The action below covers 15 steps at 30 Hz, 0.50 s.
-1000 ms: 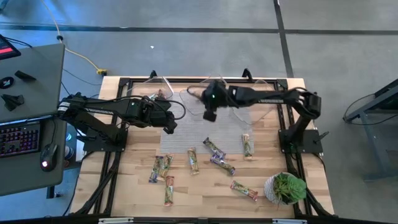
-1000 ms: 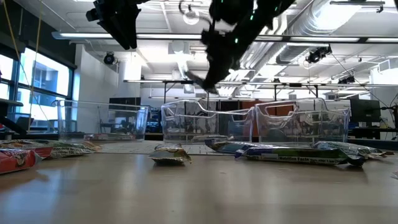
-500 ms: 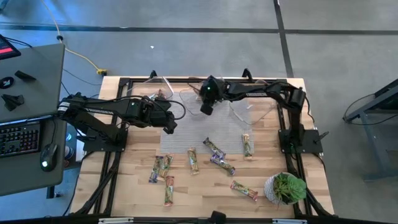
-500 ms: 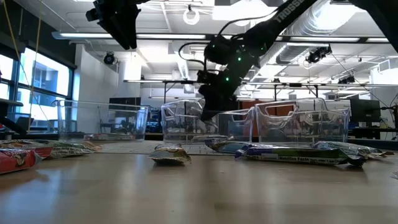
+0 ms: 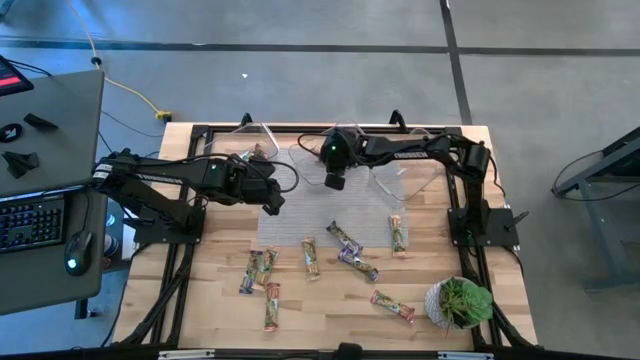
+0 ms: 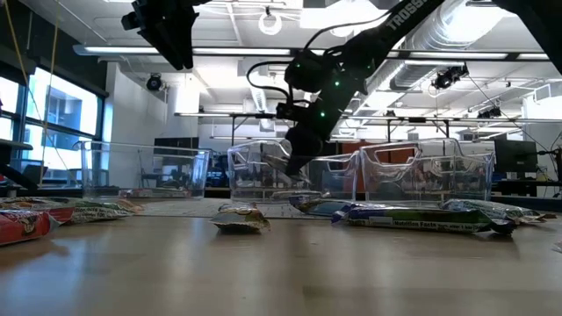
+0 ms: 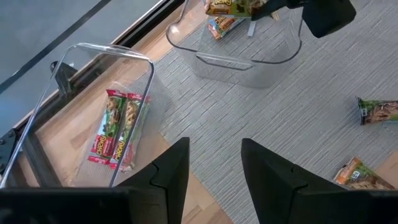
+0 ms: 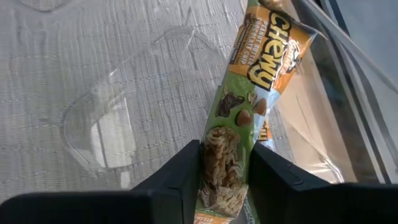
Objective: Pick and place Granola Bars by type
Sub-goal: Put the yellow granola bar into the middle transparent bin
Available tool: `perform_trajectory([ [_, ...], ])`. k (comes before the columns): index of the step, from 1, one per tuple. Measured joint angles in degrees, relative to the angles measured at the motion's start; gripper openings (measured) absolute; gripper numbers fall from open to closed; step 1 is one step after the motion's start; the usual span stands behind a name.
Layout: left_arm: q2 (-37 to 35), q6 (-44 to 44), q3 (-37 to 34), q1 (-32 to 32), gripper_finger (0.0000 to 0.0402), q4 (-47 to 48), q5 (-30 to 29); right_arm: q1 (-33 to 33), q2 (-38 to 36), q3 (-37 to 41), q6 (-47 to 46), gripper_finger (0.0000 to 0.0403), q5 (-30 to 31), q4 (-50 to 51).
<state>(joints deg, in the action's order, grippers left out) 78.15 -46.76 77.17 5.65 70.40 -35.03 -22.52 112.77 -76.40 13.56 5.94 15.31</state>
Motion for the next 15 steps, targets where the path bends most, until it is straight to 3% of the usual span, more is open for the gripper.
perform_trajectory([
  [9,0.0,-0.2,0.0,0.0,0.0140,-0.1,1.6,0.2,0.0,0.0,3.2,0.0174,2.2,-1.4],
  [15,0.0,-0.2,0.0,0.0,0.0140,-0.1,1.6,2.6,-5.2,0.0,3.4,0.0182,3.5,-2.1],
])
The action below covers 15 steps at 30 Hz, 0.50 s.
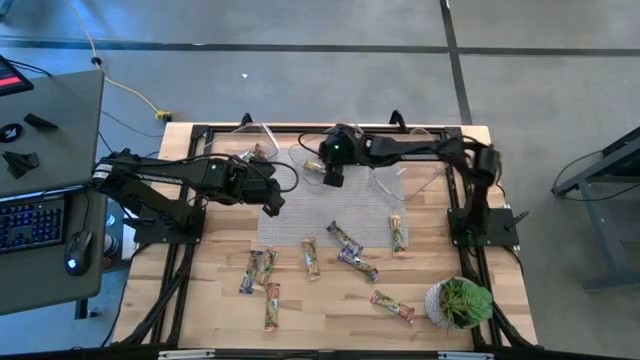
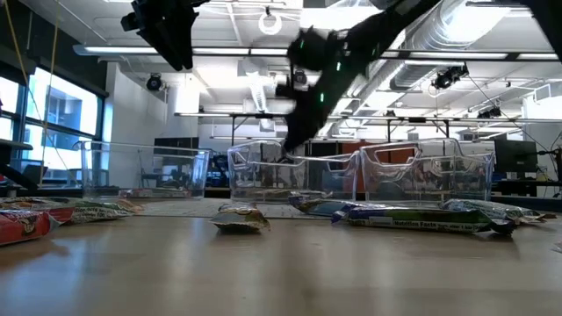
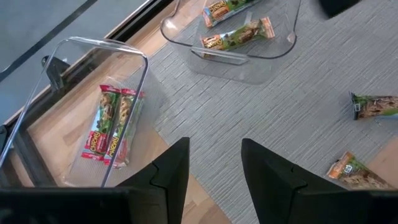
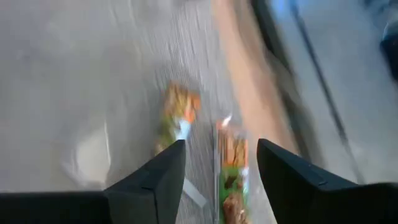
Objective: Pick and place Granola Bars by type
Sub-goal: Put the yellow granola bar into the middle transparent bin
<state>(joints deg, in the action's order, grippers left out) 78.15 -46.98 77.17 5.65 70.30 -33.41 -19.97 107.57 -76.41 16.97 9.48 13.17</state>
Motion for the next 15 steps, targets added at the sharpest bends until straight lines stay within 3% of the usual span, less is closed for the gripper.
perform_trajectory([
  [10,0.0,0.0,0.0,0.0,0.0140,-0.1,0.2,13.1,-15.4,-0.1,-0.5,0.0170,-3.6,17.7],
  [15,0.0,0.1,0.0,0.0,0.0140,0.1,3.4,21.3,-19.2,0.0,-14.2,0.0170,-4.3,31.6],
])
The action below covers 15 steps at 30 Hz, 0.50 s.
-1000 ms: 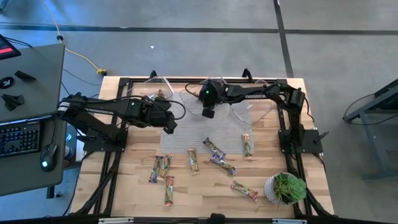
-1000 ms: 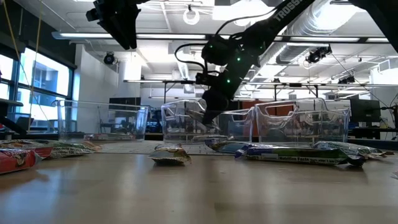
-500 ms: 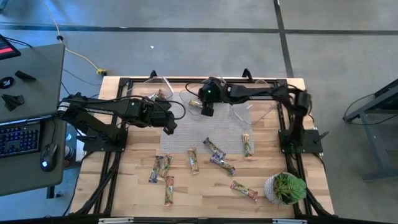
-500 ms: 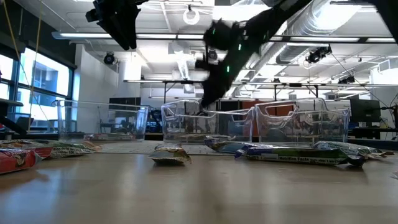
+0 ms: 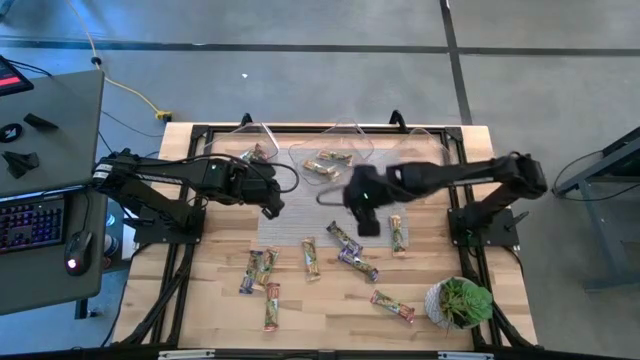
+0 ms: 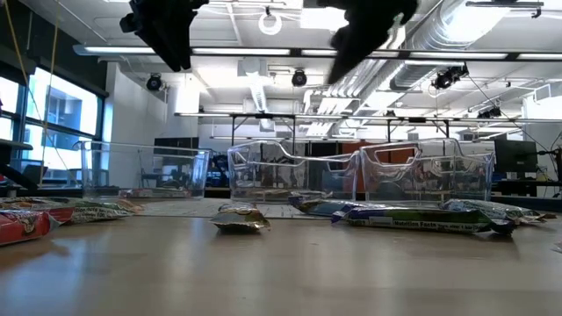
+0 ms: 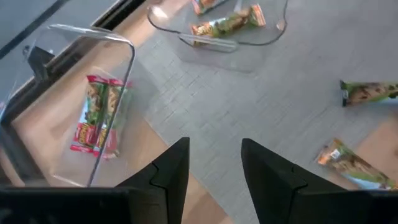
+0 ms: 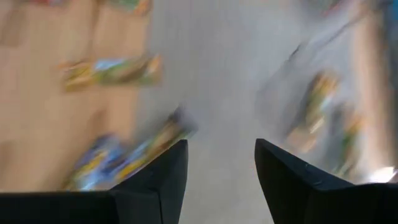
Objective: Pick and place Granola Bars by type
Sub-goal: Put the yellow granola bar into the middle transparent bin
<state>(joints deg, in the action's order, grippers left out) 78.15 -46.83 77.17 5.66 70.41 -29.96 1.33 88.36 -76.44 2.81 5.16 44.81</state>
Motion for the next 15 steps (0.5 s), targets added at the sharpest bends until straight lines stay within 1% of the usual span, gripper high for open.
perform_trajectory([
  [3,0.0,0.0,0.0,0.0,0.0140,0.0,0.9,4.7,-0.8,0.3,-12.2,0.0169,0.2,7.5],
  [5,0.0,0.0,0.0,0.0,0.0140,0.0,0.8,7.7,-0.8,2.0,-20.5,0.0170,0.9,10.2],
  [7,0.0,0.0,0.0,0.0,0.0140,0.0,0.2,10.5,-0.8,4.9,-28.8,0.0169,0.8,10.9],
  [10,0.0,0.0,0.0,0.0,0.0140,-0.1,-0.9,13.6,-0.7,10.2,-40.5,0.0169,-0.9,10.7],
  [13,0.0,0.0,0.0,0.0,0.0140,-0.1,-1.0,15.1,-0.7,15.1,-50.0,0.0170,-0.8,10.8],
  [15,0.0,0.0,0.0,0.0,0.0140,-0.1,-1.0,15.2,-0.7,17.9,-54.0,0.0170,-0.6,10.6],
])
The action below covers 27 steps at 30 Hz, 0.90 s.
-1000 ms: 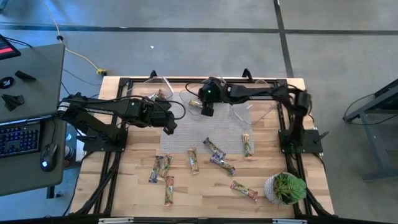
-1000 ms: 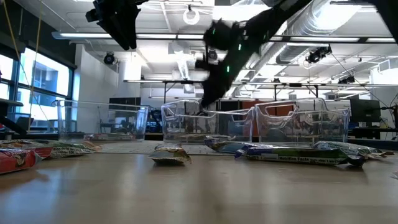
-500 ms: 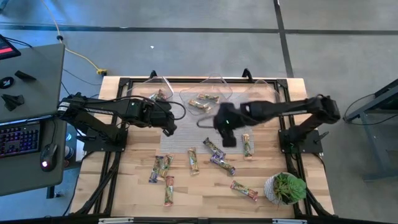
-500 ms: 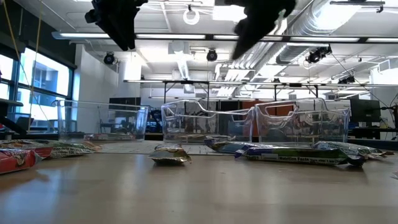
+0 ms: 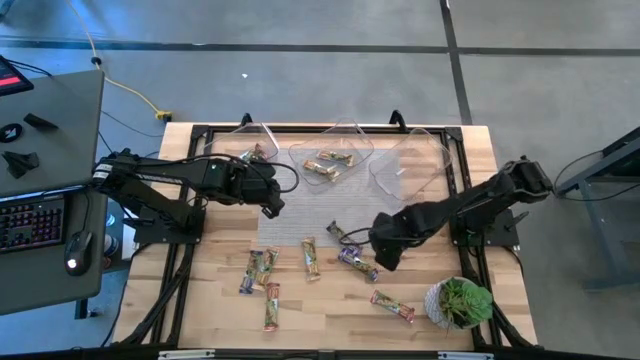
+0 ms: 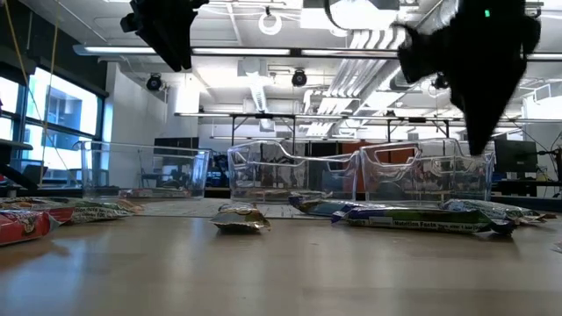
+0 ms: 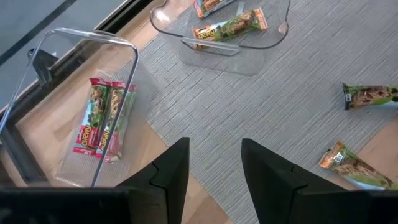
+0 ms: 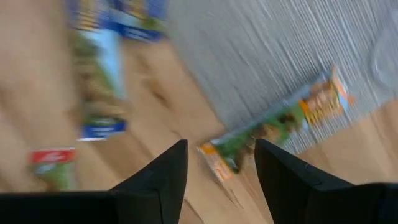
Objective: Pick and place Granola Bars by type
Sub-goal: Put the yellow granola bar into the middle transparent bin
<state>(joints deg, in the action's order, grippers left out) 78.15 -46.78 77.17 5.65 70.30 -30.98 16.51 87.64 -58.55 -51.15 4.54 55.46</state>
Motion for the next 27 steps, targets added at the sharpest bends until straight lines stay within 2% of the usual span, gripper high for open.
perform_trajectory([
  [5,0.0,0.0,0.0,0.0,0.0140,0.0,0.0,-1.5,0.0,6.9,-9.6,0.0171,0.3,-1.3],
  [10,0.0,0.0,0.0,0.0,0.0140,0.0,-0.1,-3.7,0.0,11.7,-13.0,0.0172,1.6,-2.9],
  [15,0.0,0.0,0.0,0.0,0.0140,0.0,-0.1,-5.4,0.0,13.5,-10.6,0.0172,1.1,-8.7],
  [27,0.0,0.0,0.0,0.0,0.0140,0.0,-0.1,-6.5,0.0,10.6,-4.4,0.0172,1.8,-12.8],
])
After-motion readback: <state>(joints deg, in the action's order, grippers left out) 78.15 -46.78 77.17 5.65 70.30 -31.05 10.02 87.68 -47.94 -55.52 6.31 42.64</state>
